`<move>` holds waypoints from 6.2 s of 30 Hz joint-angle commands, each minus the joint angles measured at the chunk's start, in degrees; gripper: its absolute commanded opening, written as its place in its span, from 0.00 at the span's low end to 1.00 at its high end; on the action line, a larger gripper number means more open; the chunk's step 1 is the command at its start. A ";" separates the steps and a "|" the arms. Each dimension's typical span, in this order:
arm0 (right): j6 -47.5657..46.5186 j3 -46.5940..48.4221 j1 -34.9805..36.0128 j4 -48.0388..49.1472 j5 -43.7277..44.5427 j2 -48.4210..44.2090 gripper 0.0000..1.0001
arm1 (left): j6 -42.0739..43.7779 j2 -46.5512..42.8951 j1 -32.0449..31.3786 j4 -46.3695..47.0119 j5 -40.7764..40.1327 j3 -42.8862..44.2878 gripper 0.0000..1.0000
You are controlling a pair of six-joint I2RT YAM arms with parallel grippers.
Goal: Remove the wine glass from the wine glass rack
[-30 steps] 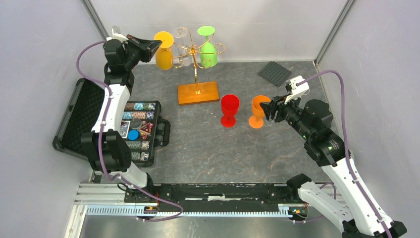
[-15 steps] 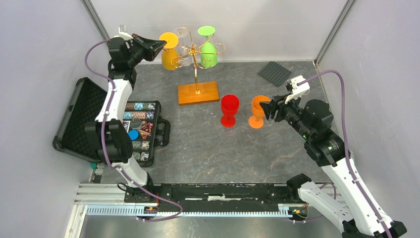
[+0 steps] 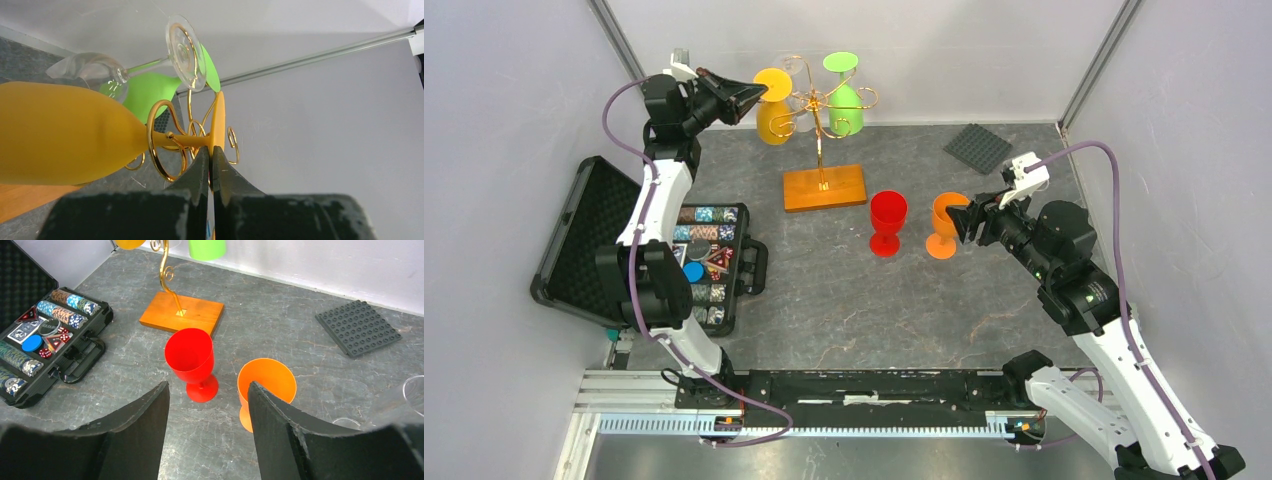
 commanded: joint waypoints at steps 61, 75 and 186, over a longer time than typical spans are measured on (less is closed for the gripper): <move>42.53 -33.14 -0.18 62.11 0.39 -14.31 0.98 | -29.49 -34.51 -37.63 30.09 -5.82 -20.14 0.02; 51.69 -31.42 -0.21 92.37 -17.36 -6.01 0.89 | -35.18 -30.98 -44.21 34.80 -8.72 -20.05 0.02; -0.89 2.91 -14.26 -36.93 13.76 19.12 0.15 | 43.19 -37.69 -28.80 -33.98 -16.83 -18.48 1.00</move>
